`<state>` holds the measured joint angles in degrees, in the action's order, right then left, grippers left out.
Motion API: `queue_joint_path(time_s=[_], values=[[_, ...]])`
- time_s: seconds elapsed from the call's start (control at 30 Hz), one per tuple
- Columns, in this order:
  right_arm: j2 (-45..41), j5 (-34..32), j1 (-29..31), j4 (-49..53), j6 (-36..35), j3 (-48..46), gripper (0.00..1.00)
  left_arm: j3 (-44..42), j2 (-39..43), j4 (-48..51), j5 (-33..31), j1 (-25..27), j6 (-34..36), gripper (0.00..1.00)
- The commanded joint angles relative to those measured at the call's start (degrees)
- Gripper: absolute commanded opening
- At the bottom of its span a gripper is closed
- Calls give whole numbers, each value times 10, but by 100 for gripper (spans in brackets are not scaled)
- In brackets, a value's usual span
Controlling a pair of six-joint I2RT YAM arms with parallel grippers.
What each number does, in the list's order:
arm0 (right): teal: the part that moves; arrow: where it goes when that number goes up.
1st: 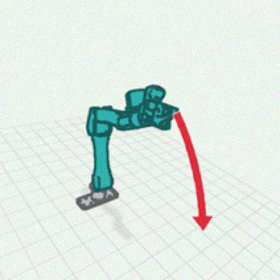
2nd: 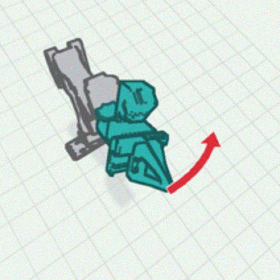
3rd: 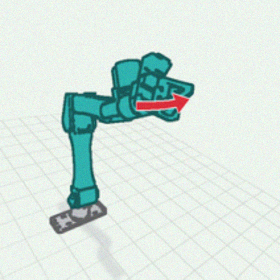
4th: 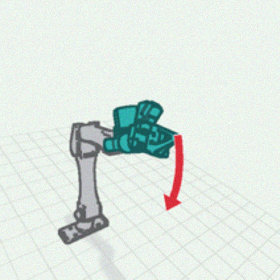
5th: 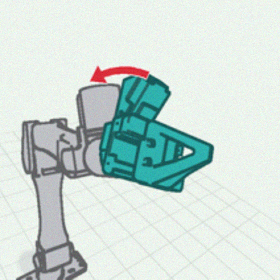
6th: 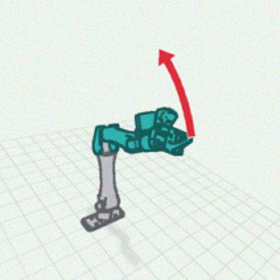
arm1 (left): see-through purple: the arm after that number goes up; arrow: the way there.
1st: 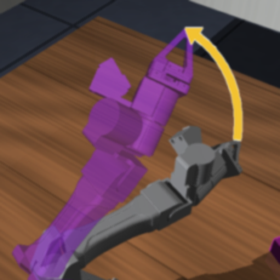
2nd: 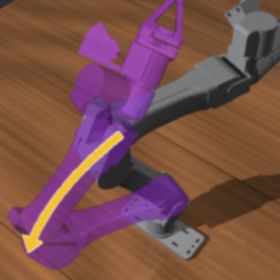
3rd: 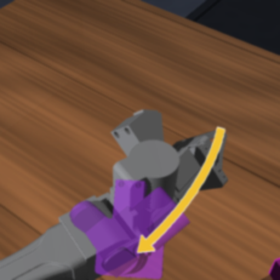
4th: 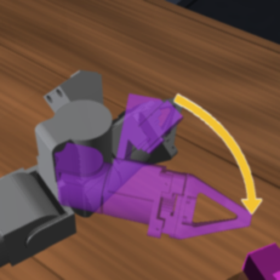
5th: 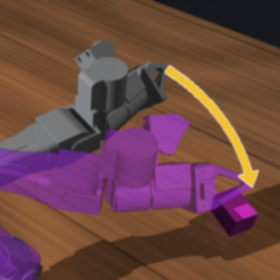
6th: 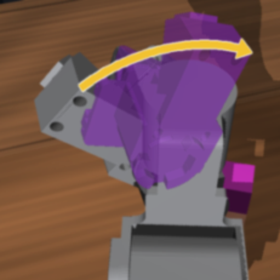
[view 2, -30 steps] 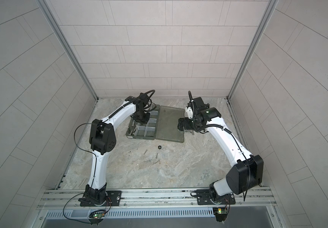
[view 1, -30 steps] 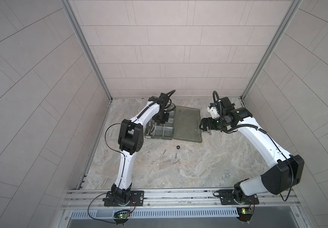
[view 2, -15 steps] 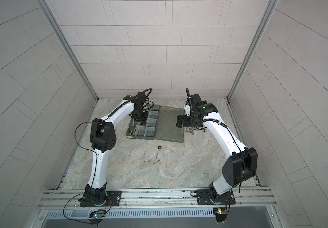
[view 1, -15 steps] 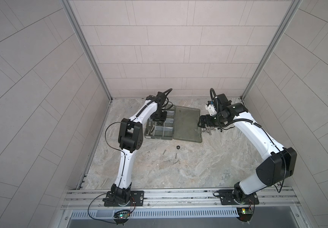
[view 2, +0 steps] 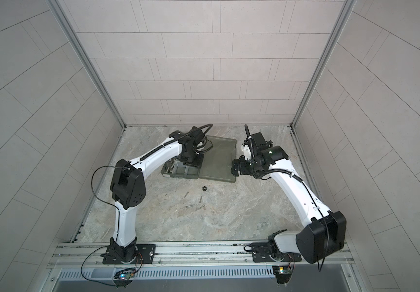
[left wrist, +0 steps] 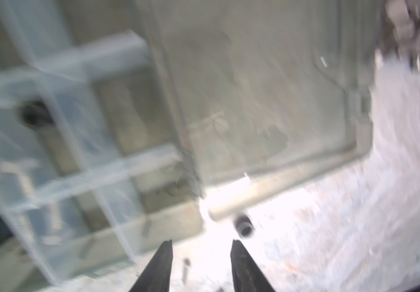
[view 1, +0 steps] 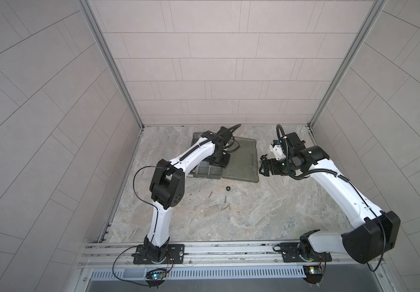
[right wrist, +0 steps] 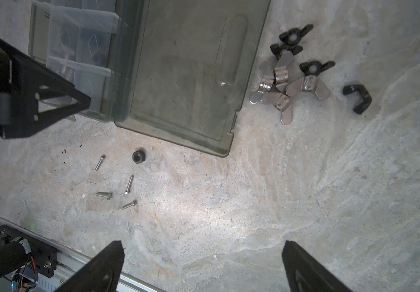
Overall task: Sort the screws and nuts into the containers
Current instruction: 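Swing the left gripper back over the last black hex nut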
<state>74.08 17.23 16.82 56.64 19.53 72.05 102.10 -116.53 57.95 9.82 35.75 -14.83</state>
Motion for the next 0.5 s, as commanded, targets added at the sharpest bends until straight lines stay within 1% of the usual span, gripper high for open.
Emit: queue_joint_path(time_s=[0.0,0.2,0.47], values=[[-42,10,0,-15,12,-37,99,-74,32,-24,-5,24,-33,44],[-95,17,0,-15,21,-80,99,-171,63,-79,3,58,-72,45],[-140,11,0,6,20,-102,99,-206,55,-126,15,72,-99,45]])
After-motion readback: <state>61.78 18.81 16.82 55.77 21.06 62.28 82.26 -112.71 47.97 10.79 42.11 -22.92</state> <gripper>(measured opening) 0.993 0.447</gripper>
